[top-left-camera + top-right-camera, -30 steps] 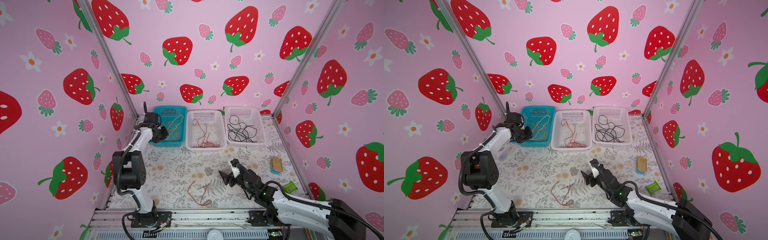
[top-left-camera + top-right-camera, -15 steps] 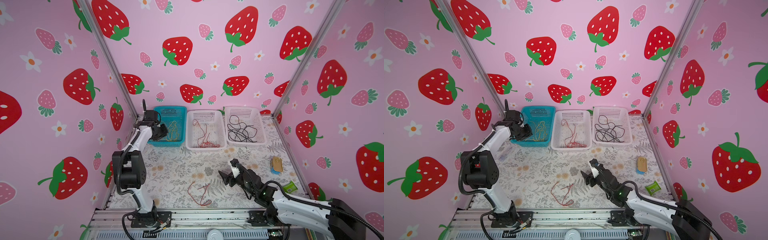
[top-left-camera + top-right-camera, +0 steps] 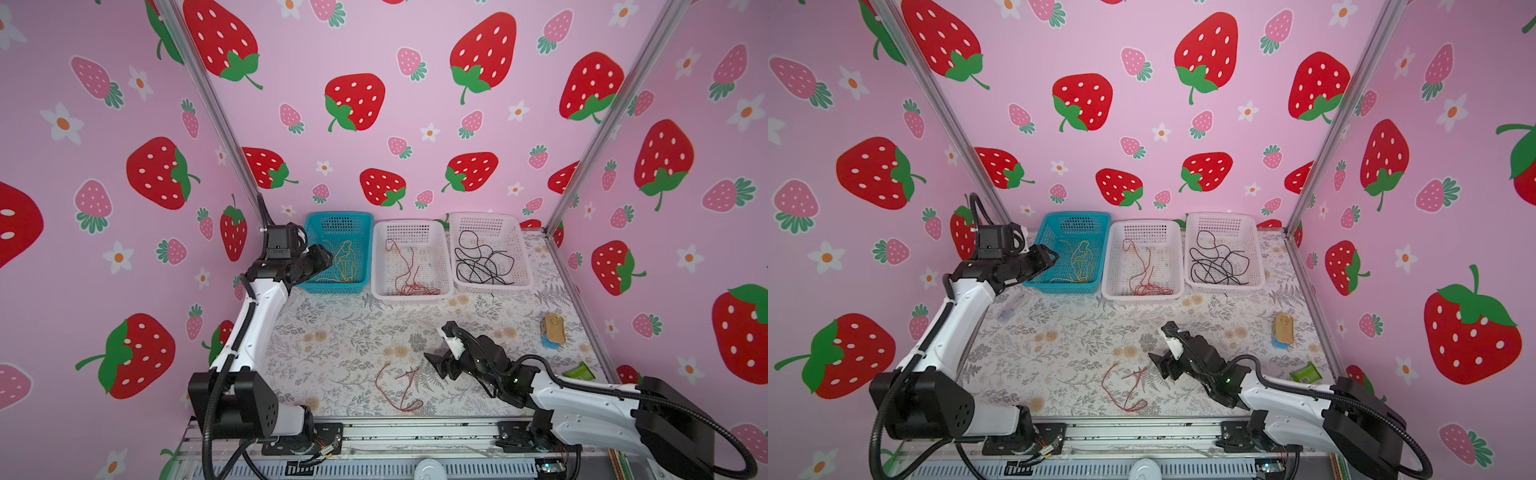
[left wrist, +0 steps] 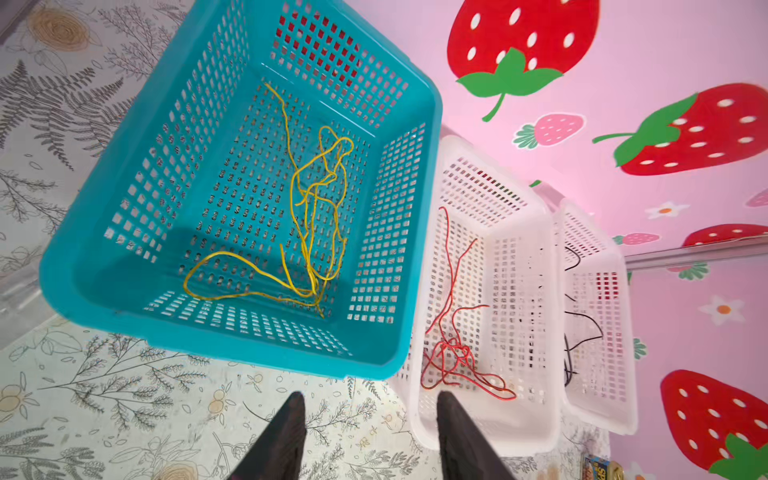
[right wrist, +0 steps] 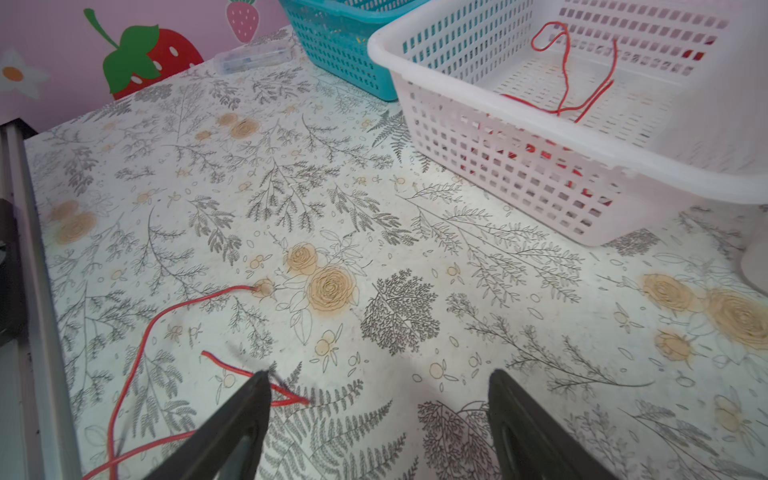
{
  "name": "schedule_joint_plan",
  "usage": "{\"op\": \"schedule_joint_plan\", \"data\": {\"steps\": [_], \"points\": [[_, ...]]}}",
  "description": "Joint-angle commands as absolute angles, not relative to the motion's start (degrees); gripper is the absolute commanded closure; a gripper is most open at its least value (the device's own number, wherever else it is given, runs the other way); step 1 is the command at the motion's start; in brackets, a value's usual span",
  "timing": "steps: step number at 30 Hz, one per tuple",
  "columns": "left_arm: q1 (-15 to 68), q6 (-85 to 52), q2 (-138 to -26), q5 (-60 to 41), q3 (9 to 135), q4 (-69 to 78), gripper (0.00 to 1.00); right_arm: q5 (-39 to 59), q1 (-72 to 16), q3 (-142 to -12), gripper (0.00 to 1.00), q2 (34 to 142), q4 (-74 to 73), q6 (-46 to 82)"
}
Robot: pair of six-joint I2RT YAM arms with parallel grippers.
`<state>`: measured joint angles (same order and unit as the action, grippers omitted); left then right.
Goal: Untangle the cables
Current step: 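Move the right gripper down to the loose red wire while the left draws back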
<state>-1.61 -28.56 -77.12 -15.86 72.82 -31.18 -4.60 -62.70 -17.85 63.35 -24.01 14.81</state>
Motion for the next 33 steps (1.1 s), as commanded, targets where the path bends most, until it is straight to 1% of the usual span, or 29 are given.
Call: {"op": "schedule_joint_plan", "data": {"steps": [1, 4, 5, 8, 9, 12, 13, 15, 21, 28, 33], "points": [[-1.6, -29.3, -71.6, -17.0, 67.5, -30.3, 0.39, -3.5, -66.1, -19.3, 0.17, 64.0, -19.6, 18.7], [-0.8, -29.3, -65.4, -16.0, 62.3, -29.9, 0.23, -7.0, -70.9, -20.0, 0.17, 64.2, -16.8, 24.6], [-0.2, -28.9, -63.5, -15.2, 60.9, -30.4, 0.20, -8.0, -72.2, -20.4, 0.17, 64.6, -15.5, 26.4], [1.9, -27.4, -58.9, -11.9, 58.5, -32.3, 0.18, -10.1, -76.3, -22.1, 0.17, 65.8, -11.3, 30.1], [2.8, -26.9, -57.4, -10.3, 57.6, -32.9, 0.12, -10.8, -77.9, -22.6, 0.17, 66.0, -10.1, 30.9], [4.9, -25.2, -54.0, -6.7, 55.3, -34.0, 0.10, -11.2, -83.3, -23.2, 0.17, 66.4, -9.3, 31.7], [5.3, -25.1, -53.2, -6.0, 54.5, -34.2, 0.05, -11.4, -84.4, -23.2, 0.17, 66.7, -9.2, 31.9], [5.7, -25.0, -51.5, -5.4, 52.5, -34.0, 0.02, -12.3, -87.0, -23.3, 0.17, 67.9, -8.6, 32.4], [6.6, -24.2, -48.0, -4.9, 48.0, -32.7, 0.01, -15.4, -91.0, -23.9, 0.20, 73.0, -8.0, 34.6], [7.7, -23.3, -47.5, -4.6, 46.4, -32.0, 0.01, -19.4, -91.2, -24.4, 0.22, 75.9, -8.3, 34.9], [7.7, -23.5, -47.5, -5.4, 46.3, -31.9, 0.01, -19.0, -91.2, -23.0, 0.25, 76.0, -12.9, 33.9]]}}
